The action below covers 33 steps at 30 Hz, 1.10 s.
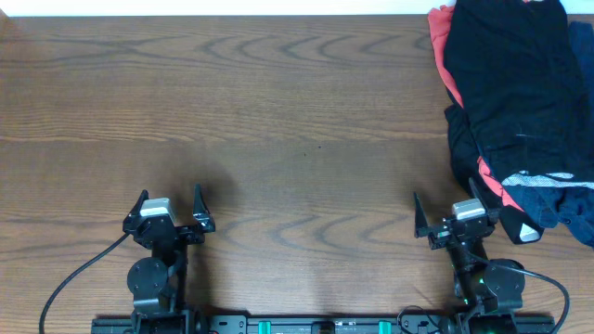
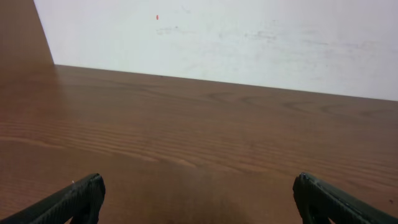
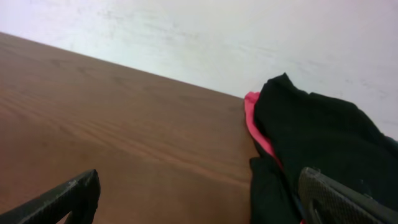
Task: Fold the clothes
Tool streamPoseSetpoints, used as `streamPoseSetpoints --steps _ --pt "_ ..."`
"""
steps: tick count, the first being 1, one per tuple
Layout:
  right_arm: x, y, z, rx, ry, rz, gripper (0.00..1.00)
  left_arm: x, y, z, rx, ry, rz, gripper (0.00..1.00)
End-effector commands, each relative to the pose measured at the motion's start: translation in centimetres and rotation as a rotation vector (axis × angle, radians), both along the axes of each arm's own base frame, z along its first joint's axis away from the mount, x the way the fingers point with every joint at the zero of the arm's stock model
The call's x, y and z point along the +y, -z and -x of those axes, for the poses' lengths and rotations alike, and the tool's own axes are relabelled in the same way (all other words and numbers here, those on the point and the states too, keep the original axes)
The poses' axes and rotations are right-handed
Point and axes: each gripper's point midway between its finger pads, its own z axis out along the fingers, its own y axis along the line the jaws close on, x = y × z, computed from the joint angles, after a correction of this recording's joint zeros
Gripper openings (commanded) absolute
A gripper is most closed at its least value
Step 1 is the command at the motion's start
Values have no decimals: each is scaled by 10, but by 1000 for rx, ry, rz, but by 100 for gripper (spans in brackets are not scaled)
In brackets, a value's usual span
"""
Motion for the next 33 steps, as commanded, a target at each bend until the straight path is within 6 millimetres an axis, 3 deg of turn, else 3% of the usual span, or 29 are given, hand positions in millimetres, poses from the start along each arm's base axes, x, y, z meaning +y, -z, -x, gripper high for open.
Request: streamPoseSetpoints --steps 1,5,7,10,13,18,23,28,33 --pt "0 -3 0 -18 3 6 99 6 16 2 49 -37 5 98" --pt "-4 4 0 14 30 10 99 8 15 1 43 -45 4 98" --pt "-4 -2 -1 0 31 -53 99 7 14 1 32 -54 97 98" --pt "-9 -22 -1 -62 50 -167 99 6 17 1 24 -75 330 98" --pt "-13 -54 2 -182 53 -210 99 -10 13 0 37 7 384 98" --pt "-25 -97 7 -247 96 -208 99 -15 -23 -1 22 45 385 98" --pt "-24 -137 -4 -232 73 -142 99 -15 -68 -14 68 46 340 98" --pt "-19 -176 -29 -166 28 -118 99 -15 -110 -33 211 49 271 98" --pt "-11 -197 -72 -21 -24 -127 99 -13 -127 -53 405 24 288 98"
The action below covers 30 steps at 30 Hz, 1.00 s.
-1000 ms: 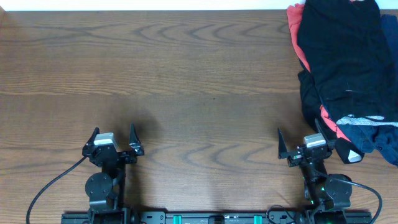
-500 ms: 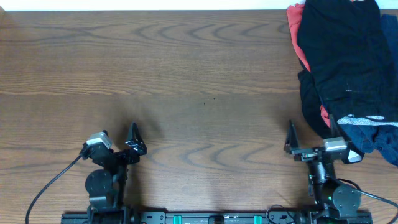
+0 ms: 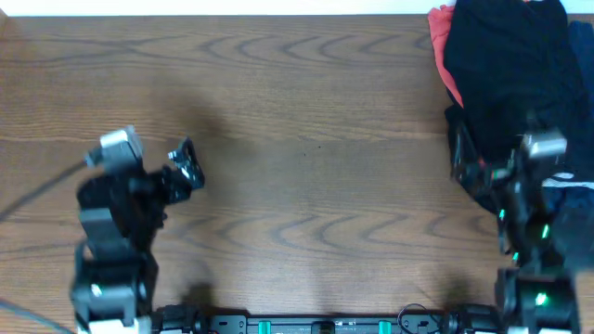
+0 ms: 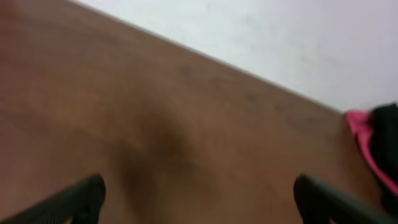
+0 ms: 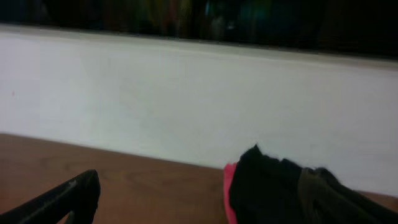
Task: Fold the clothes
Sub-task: 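Reach the right gripper into the clothes pile and grasp the black shorts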
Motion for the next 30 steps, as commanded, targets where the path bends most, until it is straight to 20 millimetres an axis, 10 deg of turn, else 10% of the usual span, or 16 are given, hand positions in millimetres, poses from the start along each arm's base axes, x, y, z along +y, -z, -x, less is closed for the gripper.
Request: streamPoseSetpoints --steps 1,11,20,30 --pt "11 -17 -26 67 -79 8 99 1 -16 -16 73 16 -17 98" --pt "16 22 -119 529 -155 -58 99 -17 16 -60 425 147 61 98" --pt "2 109 -147 771 -110 -79 99 -27 88 -75 652 190 146 98" --pt "-143 146 -130 874 277 -176 97 -28 130 -67 818 184 176 98"
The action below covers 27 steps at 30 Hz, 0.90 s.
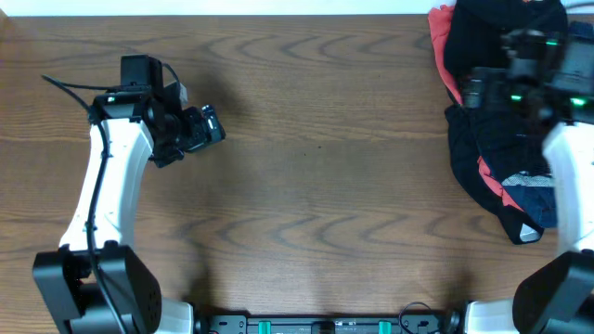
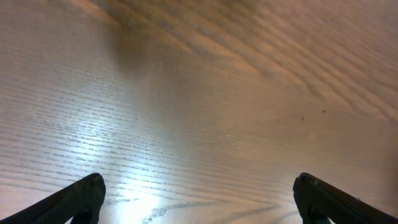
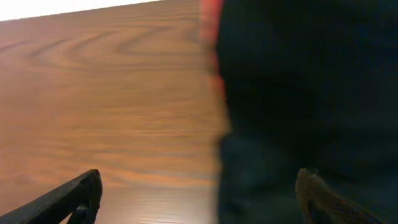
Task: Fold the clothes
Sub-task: 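Reach the right gripper into the clothes pile and grasp the black shorts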
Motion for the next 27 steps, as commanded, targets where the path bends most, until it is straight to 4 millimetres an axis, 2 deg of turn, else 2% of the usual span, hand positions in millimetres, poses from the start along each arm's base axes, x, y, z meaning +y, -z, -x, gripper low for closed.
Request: streamPoseSetpoints --steps 1,5,8,11,15,20,27 --pt "-60 8 11 32 141 16 97 0 1 0 9 12 11 98" --pt "-101 35 32 105 216 -45 98 0 1 0 9 12 11 98" --pt "-118 63 46 180 217 -89 95 0 1 0 9 12 11 98" --pt "-132 90 58 246 220 -105 88 0 1 0 9 12 10 98" --pt "-149 117 65 291 250 -130 79 0 1 0 11 12 11 98" --pt "-169 135 71 300 281 -136 80 0 1 0 11 12 11 98" --pt "-178 156 72 319 280 -140 81 0 1 0 11 12 11 98"
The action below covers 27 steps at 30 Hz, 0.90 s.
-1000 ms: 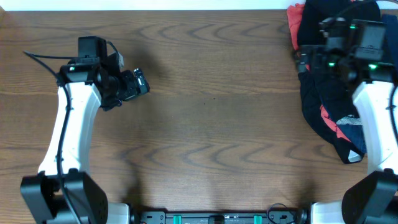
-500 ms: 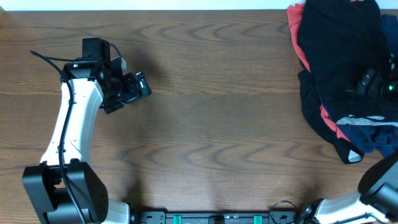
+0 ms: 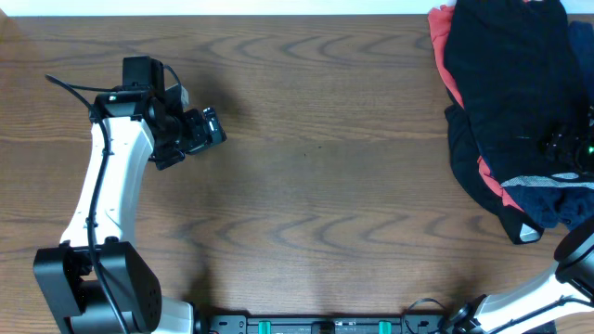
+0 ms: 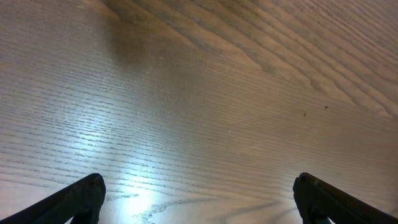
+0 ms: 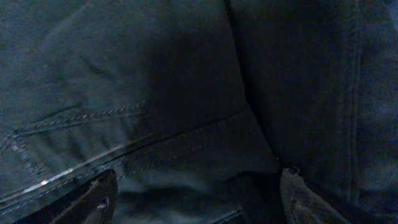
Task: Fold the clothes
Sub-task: 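Reach the right gripper into the clothes pile and grasp the black shorts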
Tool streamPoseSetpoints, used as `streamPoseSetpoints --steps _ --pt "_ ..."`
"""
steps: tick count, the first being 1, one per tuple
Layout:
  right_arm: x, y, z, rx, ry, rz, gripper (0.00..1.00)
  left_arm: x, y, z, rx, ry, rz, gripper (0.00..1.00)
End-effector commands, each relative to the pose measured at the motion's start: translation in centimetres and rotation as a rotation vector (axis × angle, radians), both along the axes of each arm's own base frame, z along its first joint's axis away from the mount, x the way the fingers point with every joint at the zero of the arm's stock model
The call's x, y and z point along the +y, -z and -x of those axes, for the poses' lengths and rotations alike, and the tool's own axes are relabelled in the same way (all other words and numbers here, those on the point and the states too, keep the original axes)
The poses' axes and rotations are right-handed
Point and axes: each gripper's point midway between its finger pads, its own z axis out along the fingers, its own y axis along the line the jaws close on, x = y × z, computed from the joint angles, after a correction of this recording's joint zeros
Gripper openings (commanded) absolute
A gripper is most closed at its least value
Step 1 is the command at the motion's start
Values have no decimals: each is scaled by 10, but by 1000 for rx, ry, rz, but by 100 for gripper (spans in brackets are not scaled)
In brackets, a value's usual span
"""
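Observation:
A heap of clothes lies at the table's far right: a black garment, a coral-red one showing at its edge, and dark blue cloth with a white stripe. My right gripper is over the heap's right side. In the right wrist view it is open, close over dark stitched fabric that fills the frame. My left gripper hangs open over bare wood at the left; in the left wrist view it has nothing between its fingers.
The brown wooden table runs across the whole overhead view. The left arm's black cable trails near the table's left edge. The heap reaches past the right edge of the overhead view.
My right gripper has moved from over the heap's upper part to its right side and now sits close over dark fabric. The left gripper has barely shifted.
Both grippers first sat open at the front edge of the table. Then both were raised, the right one toward the heap. Then the left was stretched out over the far left and the right over the heap's top. Now the right is low over the clothes.

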Motion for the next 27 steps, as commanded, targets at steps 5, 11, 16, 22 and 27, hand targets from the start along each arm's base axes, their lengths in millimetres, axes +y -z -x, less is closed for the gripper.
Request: streamPoseSetpoints --steps 5,11,16,22,27 --pt "-10 22 -4 8 -12 -3 74 0 -2 -1 -3 9 7 98" --pt "-12 19 -7 -5 16 -6 18 0 -2 -1 -3 9 7 98" --pt "-4 -8 -25 -111 25 -83 1 0 -2 -1 0 9 7 98" --pt "16 -70 -49 -276 -14 -171 1 1 -7 1 -10 6 6 100" --pt "77 -122 -70 -416 -179 -273 1 12 -34 3 -91 36 -19 96"
